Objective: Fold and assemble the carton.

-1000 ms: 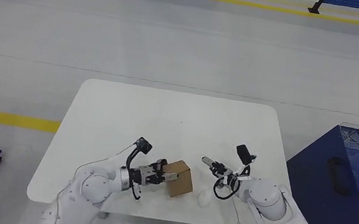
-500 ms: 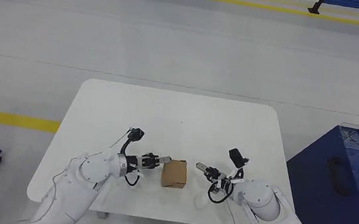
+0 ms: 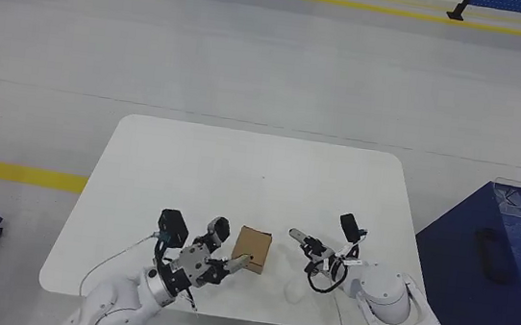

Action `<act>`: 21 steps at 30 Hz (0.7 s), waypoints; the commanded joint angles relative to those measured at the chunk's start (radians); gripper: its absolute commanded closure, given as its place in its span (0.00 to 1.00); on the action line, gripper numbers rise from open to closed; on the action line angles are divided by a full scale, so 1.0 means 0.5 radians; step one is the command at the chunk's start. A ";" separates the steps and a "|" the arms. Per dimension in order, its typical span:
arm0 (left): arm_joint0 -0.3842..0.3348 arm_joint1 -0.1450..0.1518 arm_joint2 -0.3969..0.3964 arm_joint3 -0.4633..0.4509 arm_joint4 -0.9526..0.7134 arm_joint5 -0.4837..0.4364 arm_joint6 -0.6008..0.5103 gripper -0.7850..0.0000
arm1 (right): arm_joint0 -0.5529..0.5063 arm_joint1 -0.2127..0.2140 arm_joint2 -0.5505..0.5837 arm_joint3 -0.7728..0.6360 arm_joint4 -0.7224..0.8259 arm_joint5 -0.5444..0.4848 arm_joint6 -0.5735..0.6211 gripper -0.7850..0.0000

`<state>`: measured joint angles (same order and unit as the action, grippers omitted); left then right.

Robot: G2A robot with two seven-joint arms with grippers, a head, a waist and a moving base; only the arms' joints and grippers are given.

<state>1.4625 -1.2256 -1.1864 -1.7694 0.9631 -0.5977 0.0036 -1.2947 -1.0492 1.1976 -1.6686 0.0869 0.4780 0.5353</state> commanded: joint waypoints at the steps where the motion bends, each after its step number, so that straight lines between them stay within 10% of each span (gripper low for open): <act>1: -0.019 -0.019 0.116 0.042 0.366 0.199 0.166 1.00 | -0.014 -0.001 -0.006 0.004 0.002 -0.028 0.008 0.00; 8: -0.285 -0.103 0.435 0.316 0.494 0.523 -0.014 1.00 | -0.050 -0.002 0.018 0.021 0.009 -0.060 -0.016 0.00; 21: -0.430 -0.150 0.516 0.481 0.475 0.710 -0.249 1.00 | -0.050 -0.002 0.018 0.021 0.009 -0.060 -0.016 0.00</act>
<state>1.2502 -1.2995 -0.9320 -1.5363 1.1970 -0.2453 -0.1089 -1.3195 -1.0501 1.2064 -1.6581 0.0914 0.4482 0.5271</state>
